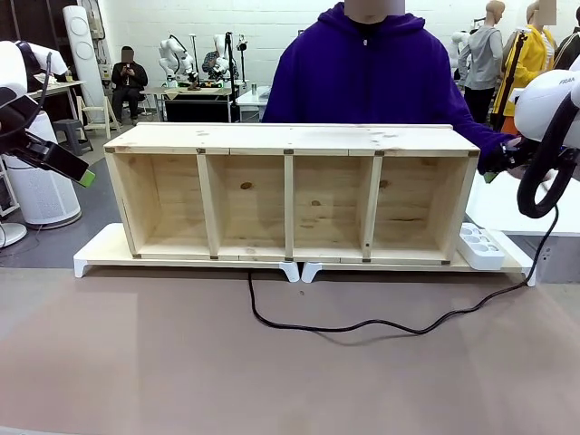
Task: Perform cable management.
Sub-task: Release the Power Cable when the human grasps it.
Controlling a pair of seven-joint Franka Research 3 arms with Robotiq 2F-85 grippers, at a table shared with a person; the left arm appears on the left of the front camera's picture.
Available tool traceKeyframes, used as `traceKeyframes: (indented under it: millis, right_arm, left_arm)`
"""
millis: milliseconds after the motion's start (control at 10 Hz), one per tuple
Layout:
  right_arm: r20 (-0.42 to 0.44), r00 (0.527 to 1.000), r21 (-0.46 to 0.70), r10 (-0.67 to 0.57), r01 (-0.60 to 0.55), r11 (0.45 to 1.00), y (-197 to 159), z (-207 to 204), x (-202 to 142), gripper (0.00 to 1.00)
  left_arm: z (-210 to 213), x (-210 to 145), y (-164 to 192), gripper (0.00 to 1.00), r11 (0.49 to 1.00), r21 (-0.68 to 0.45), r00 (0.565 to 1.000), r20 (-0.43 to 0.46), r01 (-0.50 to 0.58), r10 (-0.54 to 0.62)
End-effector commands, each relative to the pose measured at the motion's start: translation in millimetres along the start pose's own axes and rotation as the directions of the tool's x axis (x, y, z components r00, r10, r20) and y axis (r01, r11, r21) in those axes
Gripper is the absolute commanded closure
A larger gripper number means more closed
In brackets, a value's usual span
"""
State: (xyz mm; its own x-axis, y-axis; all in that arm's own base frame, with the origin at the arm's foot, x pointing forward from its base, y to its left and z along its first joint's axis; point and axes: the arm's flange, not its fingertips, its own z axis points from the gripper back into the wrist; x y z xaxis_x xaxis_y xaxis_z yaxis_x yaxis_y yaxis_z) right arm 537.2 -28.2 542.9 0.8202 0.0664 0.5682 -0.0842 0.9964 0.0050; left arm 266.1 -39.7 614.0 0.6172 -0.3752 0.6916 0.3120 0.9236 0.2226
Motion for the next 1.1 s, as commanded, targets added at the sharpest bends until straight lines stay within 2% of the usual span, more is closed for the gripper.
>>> traceKeyframes:
  millis: [0,1000]
  right_arm:
    - [-0.005,1.000,0.000,-0.002,0.002,1.000,-1.0,-0.9,-0.8,0.03]
    - [-0.005,1.000,0.000,-0.002,0.002,1.000,-1.0,-0.9,-0.8,0.03]
  left_arm:
    - [-1.7,1.6,-0.1,0.00,1.000,0.004,1.000,0.009,-0.002,0.002]
    - [-1.7,1.6,-0.1,0.00,1.000,0.004,1.000,0.009,-0.002,0.002]
